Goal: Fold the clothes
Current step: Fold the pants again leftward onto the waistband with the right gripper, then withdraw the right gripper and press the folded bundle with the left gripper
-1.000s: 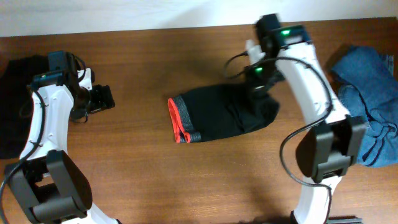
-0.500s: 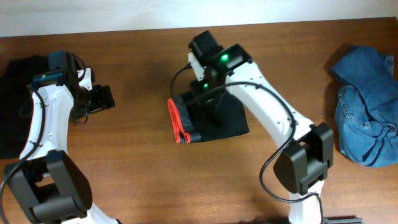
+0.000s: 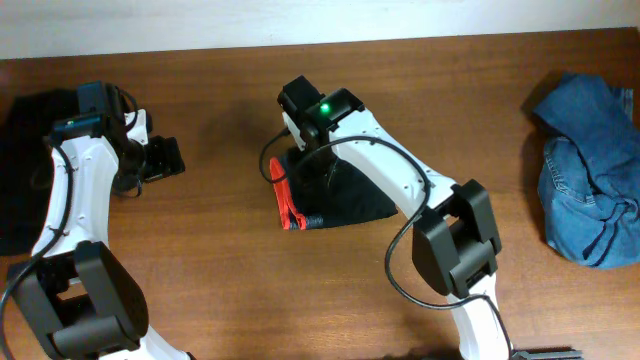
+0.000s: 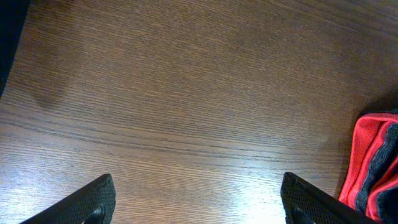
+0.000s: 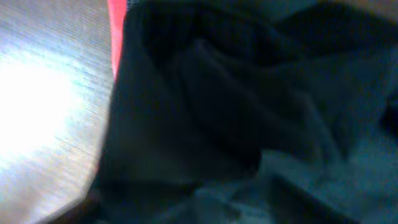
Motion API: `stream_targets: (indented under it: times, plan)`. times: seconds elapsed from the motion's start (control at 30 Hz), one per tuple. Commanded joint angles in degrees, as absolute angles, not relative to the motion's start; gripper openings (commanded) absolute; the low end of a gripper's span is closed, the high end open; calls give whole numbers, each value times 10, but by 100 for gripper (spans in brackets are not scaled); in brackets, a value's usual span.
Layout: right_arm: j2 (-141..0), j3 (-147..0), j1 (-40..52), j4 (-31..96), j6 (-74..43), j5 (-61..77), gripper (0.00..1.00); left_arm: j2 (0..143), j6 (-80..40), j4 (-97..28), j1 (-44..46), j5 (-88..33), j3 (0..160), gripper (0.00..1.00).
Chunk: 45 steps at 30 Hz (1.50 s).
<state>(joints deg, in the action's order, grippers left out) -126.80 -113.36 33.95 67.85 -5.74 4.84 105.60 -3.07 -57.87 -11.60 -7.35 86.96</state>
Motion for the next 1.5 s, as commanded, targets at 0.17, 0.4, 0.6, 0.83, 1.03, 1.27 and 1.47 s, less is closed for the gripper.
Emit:
stream_targets:
  times: [0.17,0.4,0.6,0.83,1.03,1.27,1.47]
  plan:
    - [-1253,-1158,335,684,-9,97,93,1048,-34,-568,-114,-113,882,75]
    - [-1230,-1201,295,682,28,195,97,1032,-34,-568,-103,-208,942,61]
    - [-1228,-1271,244,692,39,259,98,993,-14,-578,-38,-208,968,26]
    - [-1228,-1304,143,776,-5,185,99,992,46,-606,97,-176,966,1]
    - [-1230,-1304,56,839,-5,143,99,1030,46,-618,192,-102,966,0]
    - [-1230,-1304,-33,860,-5,130,99,1101,46,-618,237,-91,966,0]
    - [-1230,-1304,-81,862,-5,128,99,1148,48,-610,245,-76,966,1]
